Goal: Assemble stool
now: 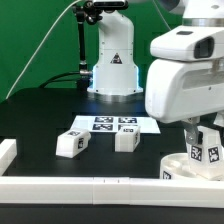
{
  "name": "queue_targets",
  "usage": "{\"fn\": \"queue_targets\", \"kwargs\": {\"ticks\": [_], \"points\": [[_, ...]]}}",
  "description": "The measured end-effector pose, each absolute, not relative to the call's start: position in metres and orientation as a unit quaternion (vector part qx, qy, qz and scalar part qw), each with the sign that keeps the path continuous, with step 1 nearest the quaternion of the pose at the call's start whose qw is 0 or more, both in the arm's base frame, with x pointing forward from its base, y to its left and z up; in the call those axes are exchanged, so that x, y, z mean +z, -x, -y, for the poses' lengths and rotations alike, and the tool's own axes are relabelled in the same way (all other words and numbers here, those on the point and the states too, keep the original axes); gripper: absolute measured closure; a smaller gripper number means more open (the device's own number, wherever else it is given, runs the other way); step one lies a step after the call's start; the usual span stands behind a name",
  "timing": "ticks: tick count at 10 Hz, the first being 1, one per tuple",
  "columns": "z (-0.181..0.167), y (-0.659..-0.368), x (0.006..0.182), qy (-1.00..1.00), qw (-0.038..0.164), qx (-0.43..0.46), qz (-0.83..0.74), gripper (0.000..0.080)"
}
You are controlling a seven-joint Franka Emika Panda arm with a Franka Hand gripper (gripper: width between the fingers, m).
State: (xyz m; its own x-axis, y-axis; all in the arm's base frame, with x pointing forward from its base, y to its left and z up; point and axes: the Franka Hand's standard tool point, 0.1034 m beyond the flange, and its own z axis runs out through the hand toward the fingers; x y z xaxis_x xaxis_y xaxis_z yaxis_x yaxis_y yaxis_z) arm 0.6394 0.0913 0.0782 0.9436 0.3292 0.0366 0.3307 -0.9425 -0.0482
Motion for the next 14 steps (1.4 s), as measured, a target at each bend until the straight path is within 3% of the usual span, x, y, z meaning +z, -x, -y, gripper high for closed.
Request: {"fn": "queue_targets", "kwargs": {"ticks": [2,9,14], "points": [[-0.0921,-0.6401,0.0781,0.996,0.04,-0.018,0.074,0.0461],[-0.0956,-0.6401,0.0782,0.987,0.044,-0.009,-0.154,0.0461],[-0.1015,-0.6403,0.0773,0.883,0.074,0.004,-0.464,0.0461]]}}
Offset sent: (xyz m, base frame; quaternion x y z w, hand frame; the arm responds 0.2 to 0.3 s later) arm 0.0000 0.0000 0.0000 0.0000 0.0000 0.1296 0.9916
